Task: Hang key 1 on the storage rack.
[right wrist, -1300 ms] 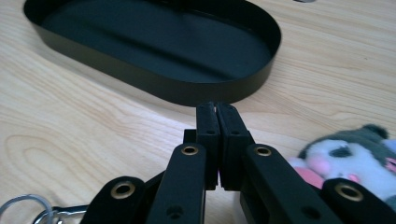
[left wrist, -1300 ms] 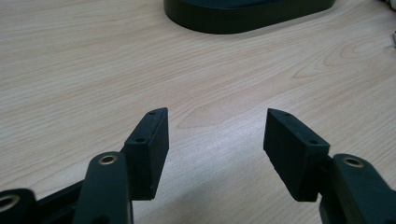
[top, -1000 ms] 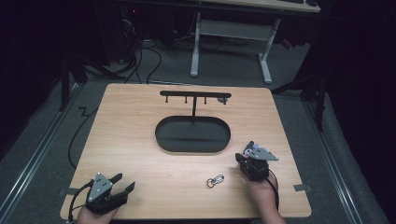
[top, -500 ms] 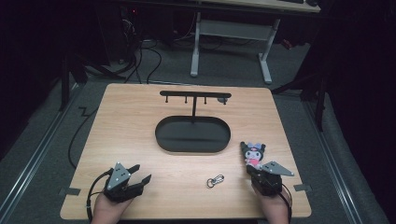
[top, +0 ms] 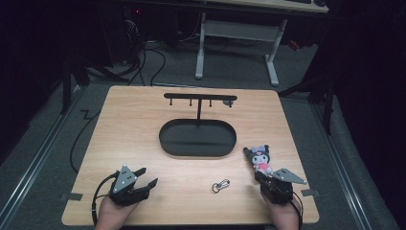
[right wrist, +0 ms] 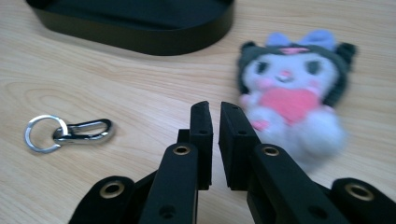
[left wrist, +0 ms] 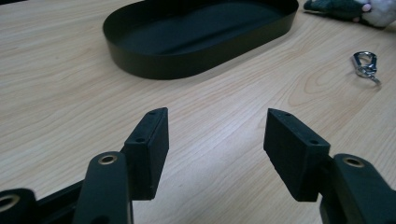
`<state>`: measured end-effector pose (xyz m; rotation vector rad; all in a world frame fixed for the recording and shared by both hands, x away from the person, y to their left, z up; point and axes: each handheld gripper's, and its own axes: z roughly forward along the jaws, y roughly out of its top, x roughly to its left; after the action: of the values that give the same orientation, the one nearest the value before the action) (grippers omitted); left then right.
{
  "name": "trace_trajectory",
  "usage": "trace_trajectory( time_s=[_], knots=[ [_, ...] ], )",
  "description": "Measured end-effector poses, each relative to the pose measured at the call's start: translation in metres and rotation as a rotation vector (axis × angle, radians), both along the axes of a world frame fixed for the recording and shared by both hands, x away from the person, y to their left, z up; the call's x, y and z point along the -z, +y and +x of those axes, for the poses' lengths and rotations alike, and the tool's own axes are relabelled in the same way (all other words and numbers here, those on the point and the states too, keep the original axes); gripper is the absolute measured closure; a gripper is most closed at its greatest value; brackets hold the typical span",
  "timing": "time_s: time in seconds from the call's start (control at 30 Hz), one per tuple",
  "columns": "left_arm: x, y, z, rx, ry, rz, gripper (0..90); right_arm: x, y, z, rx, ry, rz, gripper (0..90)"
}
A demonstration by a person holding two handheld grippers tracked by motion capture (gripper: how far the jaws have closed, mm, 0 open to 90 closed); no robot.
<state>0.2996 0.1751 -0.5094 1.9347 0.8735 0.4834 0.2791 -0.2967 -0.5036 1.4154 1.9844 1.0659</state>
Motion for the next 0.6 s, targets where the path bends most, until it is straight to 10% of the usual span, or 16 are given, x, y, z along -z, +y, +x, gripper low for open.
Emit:
trace_trajectory(
  time_s=[0.3, 0.6],
  knots=[
    [0.001, 0.015, -0.009, -0.049, 0.009, -0.003, 41.0, 0.006, 0.018, 0.02, -0.064, 0.021, -0.028, 82.3],
    [0.001, 0.01, -0.005, -0.037, 0.009, -0.003, 40.9, 0.011, -0.001, 0.02, 0.022, 0.047, -0.022, 81.2]
  ],
)
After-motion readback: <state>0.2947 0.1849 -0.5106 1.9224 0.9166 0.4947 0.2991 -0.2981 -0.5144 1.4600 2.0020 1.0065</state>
